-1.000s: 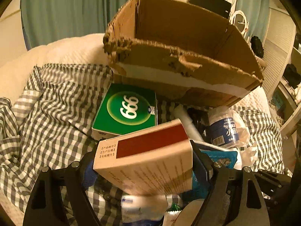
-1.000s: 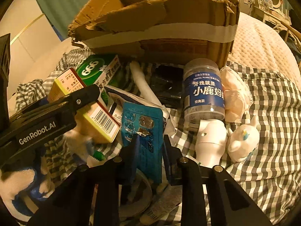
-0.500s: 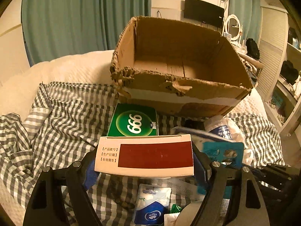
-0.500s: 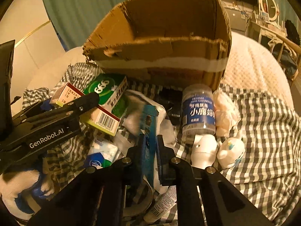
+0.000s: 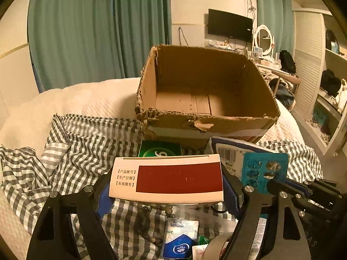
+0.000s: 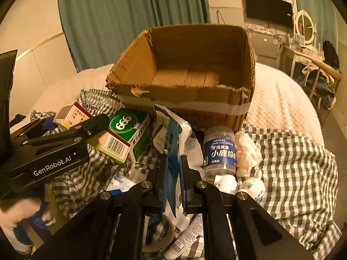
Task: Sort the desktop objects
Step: 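Lift and carry the cream box and teal card over the cardboard box with both grippers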
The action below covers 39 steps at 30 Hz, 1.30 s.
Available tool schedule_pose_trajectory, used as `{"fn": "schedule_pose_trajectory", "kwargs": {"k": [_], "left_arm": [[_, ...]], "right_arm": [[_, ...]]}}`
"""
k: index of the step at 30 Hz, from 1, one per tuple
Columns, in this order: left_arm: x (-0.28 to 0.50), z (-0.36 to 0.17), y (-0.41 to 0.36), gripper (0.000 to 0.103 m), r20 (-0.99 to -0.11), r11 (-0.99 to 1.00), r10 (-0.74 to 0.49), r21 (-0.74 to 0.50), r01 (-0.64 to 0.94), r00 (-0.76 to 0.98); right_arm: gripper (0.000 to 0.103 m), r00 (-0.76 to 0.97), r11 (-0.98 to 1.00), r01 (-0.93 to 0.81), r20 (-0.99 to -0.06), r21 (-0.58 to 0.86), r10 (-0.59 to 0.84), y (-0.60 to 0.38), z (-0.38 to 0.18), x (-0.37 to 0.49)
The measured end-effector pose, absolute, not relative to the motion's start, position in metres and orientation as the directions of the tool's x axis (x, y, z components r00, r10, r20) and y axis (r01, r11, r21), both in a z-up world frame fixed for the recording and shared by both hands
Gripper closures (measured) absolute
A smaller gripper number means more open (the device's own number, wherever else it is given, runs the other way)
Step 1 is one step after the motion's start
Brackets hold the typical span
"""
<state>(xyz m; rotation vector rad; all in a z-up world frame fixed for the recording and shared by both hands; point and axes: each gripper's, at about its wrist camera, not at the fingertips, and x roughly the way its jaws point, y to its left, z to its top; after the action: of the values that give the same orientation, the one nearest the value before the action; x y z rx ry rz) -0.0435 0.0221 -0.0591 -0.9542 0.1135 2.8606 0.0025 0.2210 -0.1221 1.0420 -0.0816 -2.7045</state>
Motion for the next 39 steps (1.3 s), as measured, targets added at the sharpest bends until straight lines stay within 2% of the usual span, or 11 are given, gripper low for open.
{"fn": "schedule_pose_trajectory", "kwargs": {"k": [29,39], "left_arm": [[-0.019,-0.016,0.024,0.02,-0.505,-0.99,0.091,0.046,-0.132,-0.858],[-0.031,-0.011,0.021,0.02,-0.514,-0.99,0.112,0.017,-0.141,-0.85]], "right_arm": [[0.094,-0.819,-0.979,0.19,-0.536,0.08,-0.203,0.223,-0.066,0.03],[0.094,-0.836,-0.979,0.194,-0.513,0.06,-0.197,0.221,-0.054,0.02]]}}
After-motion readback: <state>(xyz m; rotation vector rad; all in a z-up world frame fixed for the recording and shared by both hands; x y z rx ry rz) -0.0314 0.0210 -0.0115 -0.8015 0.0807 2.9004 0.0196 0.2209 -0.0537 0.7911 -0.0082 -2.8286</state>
